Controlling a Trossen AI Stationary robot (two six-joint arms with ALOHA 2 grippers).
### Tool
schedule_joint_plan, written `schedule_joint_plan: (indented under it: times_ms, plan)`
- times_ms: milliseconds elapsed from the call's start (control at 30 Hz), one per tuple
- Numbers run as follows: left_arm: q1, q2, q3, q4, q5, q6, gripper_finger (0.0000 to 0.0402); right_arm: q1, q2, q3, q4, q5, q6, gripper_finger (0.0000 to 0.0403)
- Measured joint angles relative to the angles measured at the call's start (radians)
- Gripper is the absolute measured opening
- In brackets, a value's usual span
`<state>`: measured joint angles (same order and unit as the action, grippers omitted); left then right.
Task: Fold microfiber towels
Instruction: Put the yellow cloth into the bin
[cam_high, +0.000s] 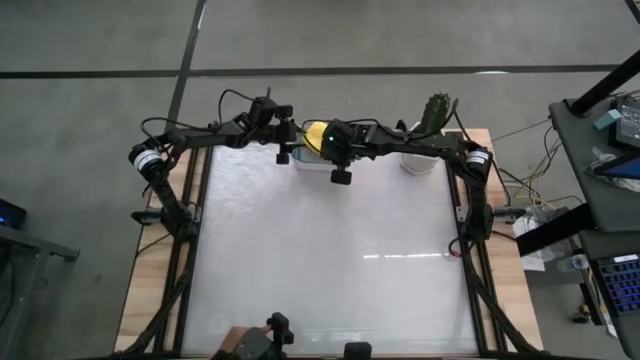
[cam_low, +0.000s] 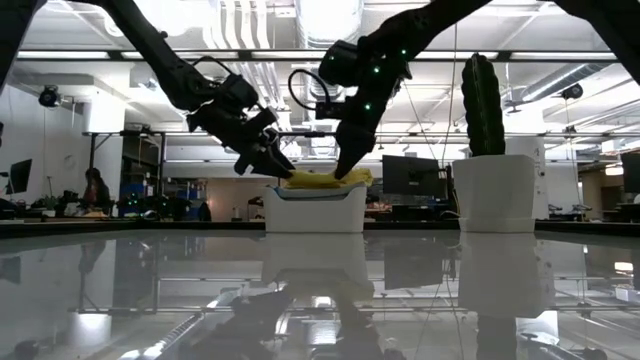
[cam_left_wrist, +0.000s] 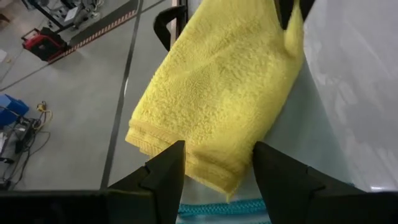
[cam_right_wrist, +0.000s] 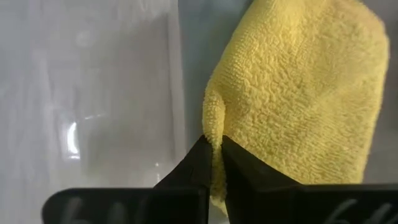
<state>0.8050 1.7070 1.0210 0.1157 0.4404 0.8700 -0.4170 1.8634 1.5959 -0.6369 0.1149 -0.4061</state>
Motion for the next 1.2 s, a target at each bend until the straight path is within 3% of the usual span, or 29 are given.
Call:
schedule_joint_plan:
  times_ms: [133,367,500,667,767,967,1200]
  plan:
    - [-0.005,0.029,0.000,0.026,0.000,0.000,0.0171,-0.002,0.004,0.000,0.007,-0.009,0.035,0.0033]
    - [-0.009,0.061,0.000,0.074,-0.039,0.002,0.0171,-0.004,-0.008,0.000,0.003,-0.011,0.069,0.0106]
    - [-0.009,0.062,0.000,0.077,-0.064,0.003,0.0149,-0.004,-0.012,0.002,-0.033,-0.011,0.076,0.0136]
    - [-0.009,0.062,0.000,0.060,-0.072,-0.012,0.0104,-0.005,-0.044,0.014,-0.067,-0.011,0.095,0.0147]
    - [-0.009,0.058,0.000,0.045,-0.098,-0.016,0.0098,-0.005,-0.077,0.014,-0.075,-0.013,0.103,0.0147]
    - [-0.009,0.007,0.000,-0.013,-0.107,-0.017,0.0132,-0.025,-0.134,0.014,-0.072,-0.013,0.156,0.0139]
    - [-0.008,-0.029,0.000,-0.018,-0.106,-0.018,0.0196,-0.122,-0.116,0.009,0.056,-0.011,0.295,0.0101]
